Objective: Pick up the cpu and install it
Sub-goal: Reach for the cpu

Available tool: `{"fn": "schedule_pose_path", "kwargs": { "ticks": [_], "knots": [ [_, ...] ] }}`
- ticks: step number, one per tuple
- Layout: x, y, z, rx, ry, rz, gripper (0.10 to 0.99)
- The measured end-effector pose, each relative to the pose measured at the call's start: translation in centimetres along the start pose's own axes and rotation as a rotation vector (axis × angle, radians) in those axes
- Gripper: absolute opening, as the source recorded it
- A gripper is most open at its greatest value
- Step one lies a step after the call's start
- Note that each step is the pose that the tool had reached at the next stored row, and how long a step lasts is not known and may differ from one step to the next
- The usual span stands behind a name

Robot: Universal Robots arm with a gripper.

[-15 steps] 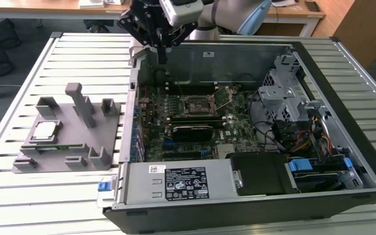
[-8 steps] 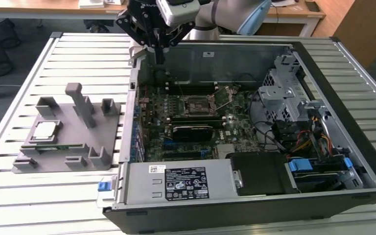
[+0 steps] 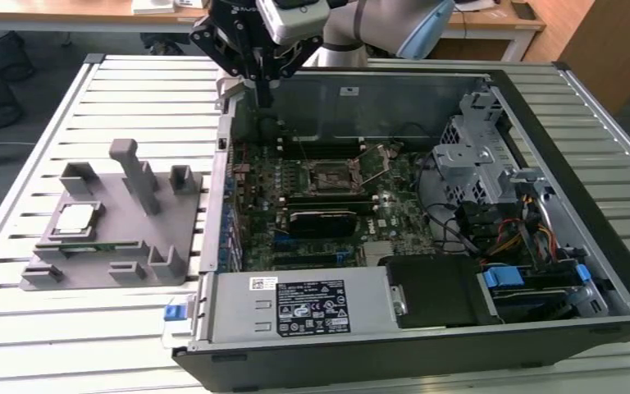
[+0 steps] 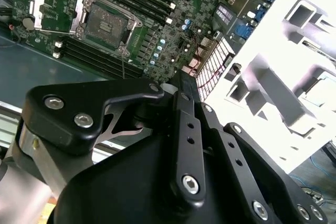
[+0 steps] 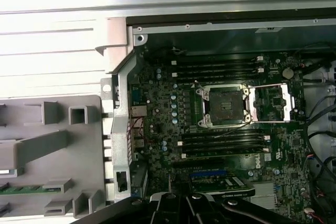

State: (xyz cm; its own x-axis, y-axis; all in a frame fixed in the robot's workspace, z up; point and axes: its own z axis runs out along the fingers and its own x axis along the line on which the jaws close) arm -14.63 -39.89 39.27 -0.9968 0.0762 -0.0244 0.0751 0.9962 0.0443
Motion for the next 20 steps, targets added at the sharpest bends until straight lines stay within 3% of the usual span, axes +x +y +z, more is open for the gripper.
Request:
{"fn": "schedule_pose_path", "kwargs": {
  "ticks": [20],
  "knots": [
    [0.75,-0.05,0.01,0.000,-0.0001,0.000,0.106]
  ]
}}
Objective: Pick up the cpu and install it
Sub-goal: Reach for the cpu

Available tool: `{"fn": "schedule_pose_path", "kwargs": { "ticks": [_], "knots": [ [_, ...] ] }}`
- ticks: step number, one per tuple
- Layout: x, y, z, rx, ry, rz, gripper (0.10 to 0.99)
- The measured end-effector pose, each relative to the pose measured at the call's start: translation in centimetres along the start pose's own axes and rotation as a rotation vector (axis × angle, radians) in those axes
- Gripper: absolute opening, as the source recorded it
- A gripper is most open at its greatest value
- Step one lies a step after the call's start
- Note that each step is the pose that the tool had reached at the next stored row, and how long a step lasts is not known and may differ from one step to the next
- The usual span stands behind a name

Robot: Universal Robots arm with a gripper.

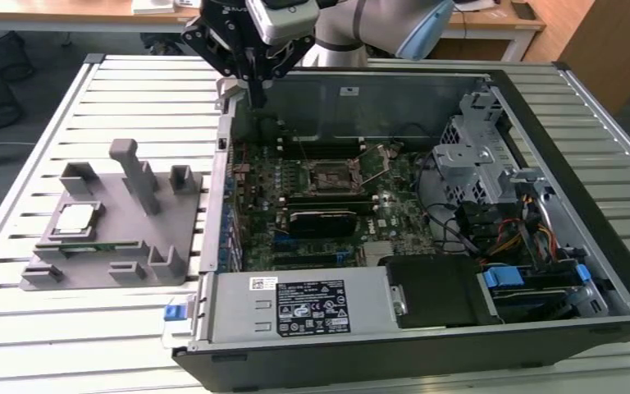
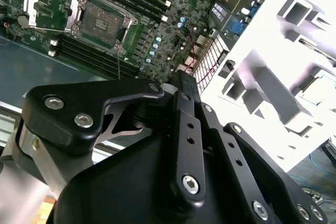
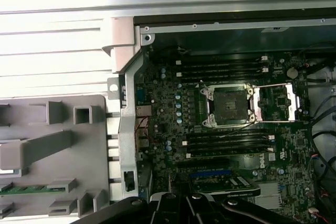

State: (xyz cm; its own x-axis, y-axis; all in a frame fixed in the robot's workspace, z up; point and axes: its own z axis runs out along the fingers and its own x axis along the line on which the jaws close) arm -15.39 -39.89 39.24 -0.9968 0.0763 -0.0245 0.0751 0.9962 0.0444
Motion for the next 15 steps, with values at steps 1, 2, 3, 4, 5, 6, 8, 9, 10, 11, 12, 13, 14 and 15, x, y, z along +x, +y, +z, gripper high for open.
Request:
{"fn": "schedule_pose_path", "kwargs": {
  "ticks": [1,2,3,4,5,6,8,9,10,11,12,13,14,15],
  "knots": [
    [0.04,0.00,0.00,0.000,0.0000,0.000,0.106],
    [0.08,-0.01,0.00,0.000,0.0001,0.000,0.106],
    [0.11,-0.01,0.00,0.000,0.0001,0.000,0.106],
    [0.15,-0.02,0.00,0.000,0.0000,0.000,0.106],
    [0.20,-0.02,0.01,0.000,0.0000,0.000,0.106],
    [0.25,-0.02,0.01,0.000,0.0000,0.000,0.106],
    [0.32,-0.03,0.01,0.000,0.0001,0.000,0.106],
    [0.36,-0.03,0.02,0.000,0.0000,0.000,0.106],
    [0.41,-0.04,0.02,0.000,0.0000,0.000,0.106],
    [0.45,-0.04,0.03,0.000,0.0000,0.000,0.106],
    [0.49,-0.04,0.03,0.000,0.0001,0.000,0.106],
    [0.54,-0.05,0.03,0.000,0.0000,0.000,0.106],
    [0.58,-0.05,0.03,0.000,0.0000,0.000,0.106],
    [0.64,-0.05,0.03,0.000,0.0000,0.000,0.106]
  ]
}}
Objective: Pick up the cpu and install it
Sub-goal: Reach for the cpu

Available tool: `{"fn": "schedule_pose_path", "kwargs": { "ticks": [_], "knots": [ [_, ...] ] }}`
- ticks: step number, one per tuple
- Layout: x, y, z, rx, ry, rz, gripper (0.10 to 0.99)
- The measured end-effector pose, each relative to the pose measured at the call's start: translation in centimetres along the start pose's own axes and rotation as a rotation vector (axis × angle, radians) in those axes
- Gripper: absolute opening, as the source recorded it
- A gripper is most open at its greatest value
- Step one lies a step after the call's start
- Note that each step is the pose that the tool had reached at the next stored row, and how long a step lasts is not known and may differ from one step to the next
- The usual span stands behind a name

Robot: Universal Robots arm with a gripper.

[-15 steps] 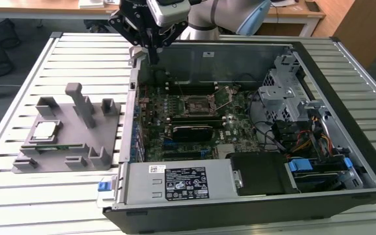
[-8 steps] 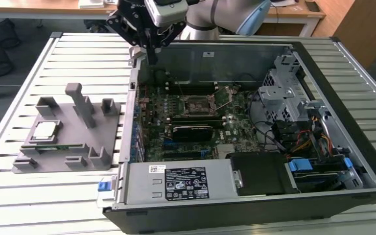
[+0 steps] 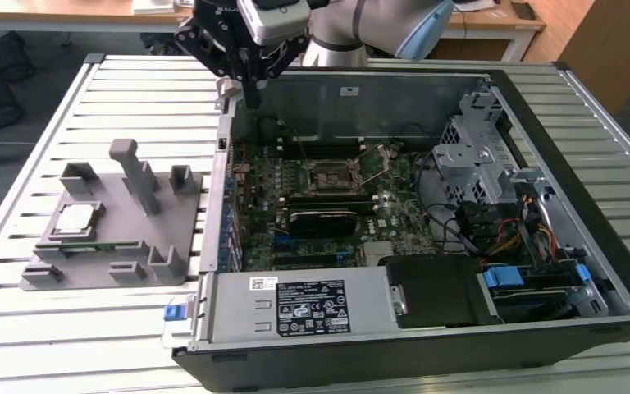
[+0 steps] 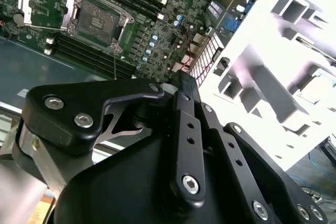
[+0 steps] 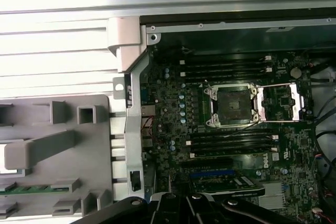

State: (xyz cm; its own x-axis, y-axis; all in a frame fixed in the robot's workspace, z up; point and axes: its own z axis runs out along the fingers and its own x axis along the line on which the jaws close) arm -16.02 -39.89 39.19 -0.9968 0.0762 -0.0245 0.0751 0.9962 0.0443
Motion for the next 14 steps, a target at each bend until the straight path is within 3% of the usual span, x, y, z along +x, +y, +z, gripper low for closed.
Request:
{"fn": "schedule_pose_path", "kwargs": {
  "ticks": [14],
  "knots": [
    [0.56,-0.05,0.05,0.000,0.0000,0.000,0.106]
  ]
}}
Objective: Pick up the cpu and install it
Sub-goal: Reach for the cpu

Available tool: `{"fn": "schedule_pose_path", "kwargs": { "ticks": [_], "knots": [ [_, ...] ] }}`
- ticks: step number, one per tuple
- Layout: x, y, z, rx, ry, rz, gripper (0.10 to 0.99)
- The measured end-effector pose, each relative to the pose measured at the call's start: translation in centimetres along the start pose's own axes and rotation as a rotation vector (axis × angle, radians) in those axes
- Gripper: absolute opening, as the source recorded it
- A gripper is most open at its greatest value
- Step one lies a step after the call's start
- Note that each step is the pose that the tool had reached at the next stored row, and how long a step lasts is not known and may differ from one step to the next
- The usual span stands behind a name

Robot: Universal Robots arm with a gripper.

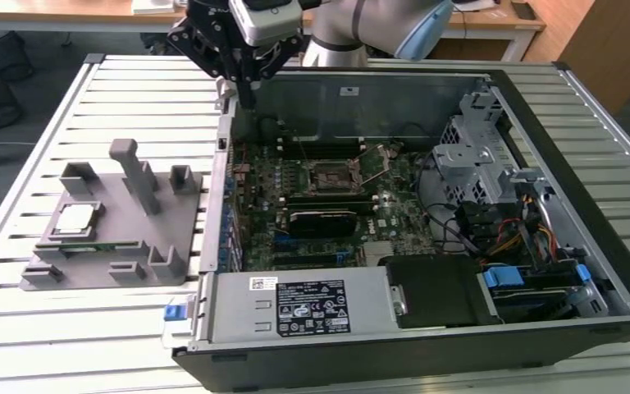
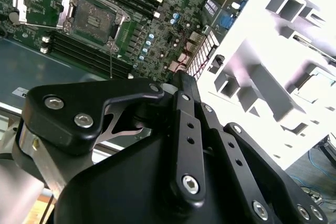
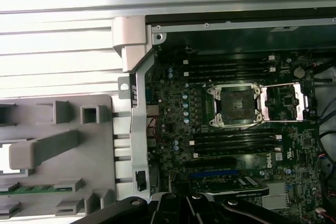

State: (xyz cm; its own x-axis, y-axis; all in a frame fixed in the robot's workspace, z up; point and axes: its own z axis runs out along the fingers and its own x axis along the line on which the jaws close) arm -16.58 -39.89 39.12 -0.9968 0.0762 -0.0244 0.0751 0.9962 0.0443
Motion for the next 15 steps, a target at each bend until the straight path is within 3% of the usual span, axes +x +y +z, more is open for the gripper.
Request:
{"fn": "schedule_pose_path", "kwargs": {
  "ticks": [15],
  "knots": [
    [0.45,-0.04,0.07,0.000,0.0000,0.000,0.106]
  ]
}}
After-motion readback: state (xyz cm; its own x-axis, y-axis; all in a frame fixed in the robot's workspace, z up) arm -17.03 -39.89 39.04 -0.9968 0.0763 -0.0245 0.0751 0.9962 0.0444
